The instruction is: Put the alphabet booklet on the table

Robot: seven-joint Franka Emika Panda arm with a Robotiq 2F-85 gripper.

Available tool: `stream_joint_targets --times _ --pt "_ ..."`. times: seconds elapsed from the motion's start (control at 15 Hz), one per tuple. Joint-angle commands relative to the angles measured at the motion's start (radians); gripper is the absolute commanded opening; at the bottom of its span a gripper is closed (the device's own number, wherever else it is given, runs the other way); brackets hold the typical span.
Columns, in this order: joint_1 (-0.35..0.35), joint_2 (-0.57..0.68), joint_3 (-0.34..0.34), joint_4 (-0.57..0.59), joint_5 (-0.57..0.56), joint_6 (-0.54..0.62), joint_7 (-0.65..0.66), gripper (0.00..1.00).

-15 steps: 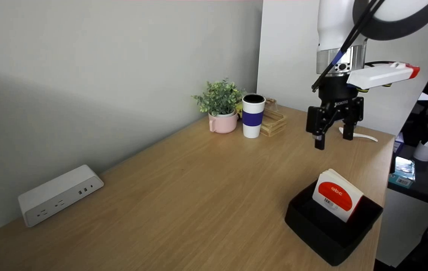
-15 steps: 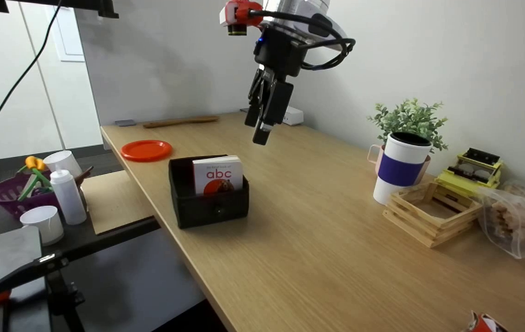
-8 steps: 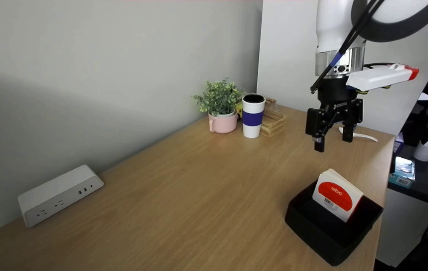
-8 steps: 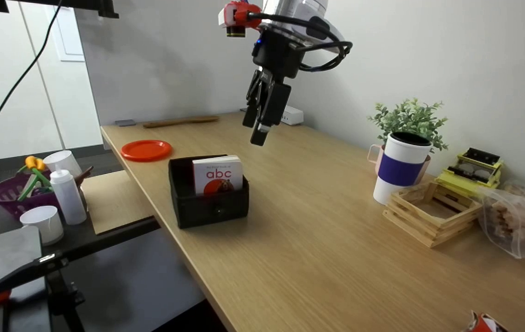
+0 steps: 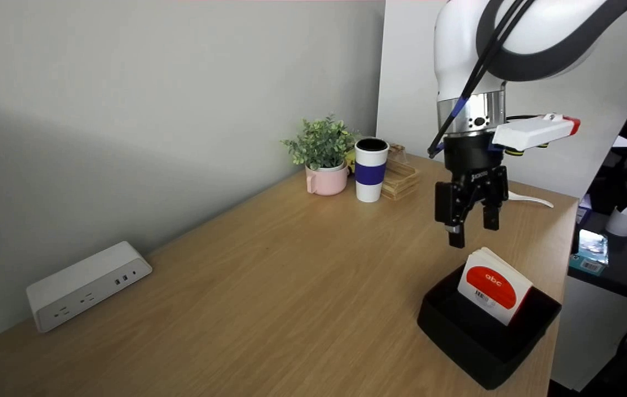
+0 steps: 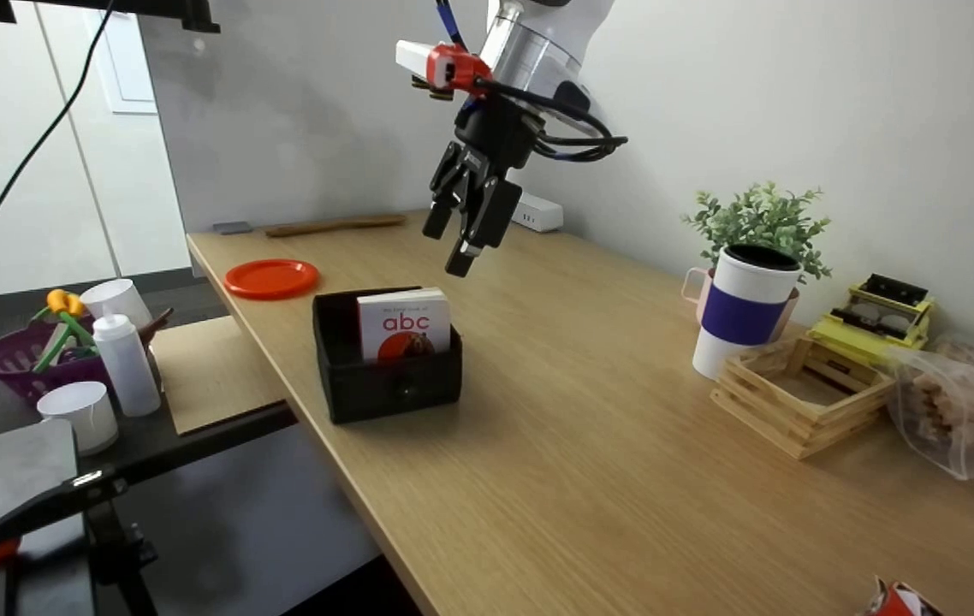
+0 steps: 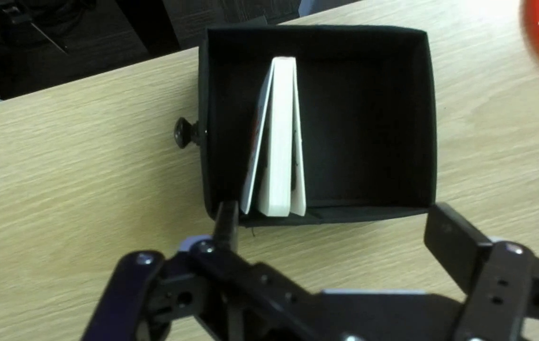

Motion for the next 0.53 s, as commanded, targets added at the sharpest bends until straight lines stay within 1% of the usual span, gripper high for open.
stream_joint_targets --times 0.0,0.27,0.47 --pt "0.0 0.07 0.001 0.091 0.02 -0.103 -0.021 1.0" --pt "0.006 0.106 -0.008 0.126 0.028 -0.222 0.04 1.0" --pt "0.016 0.101 -0.004 0.107 0.062 -0.275 0.099 1.0"
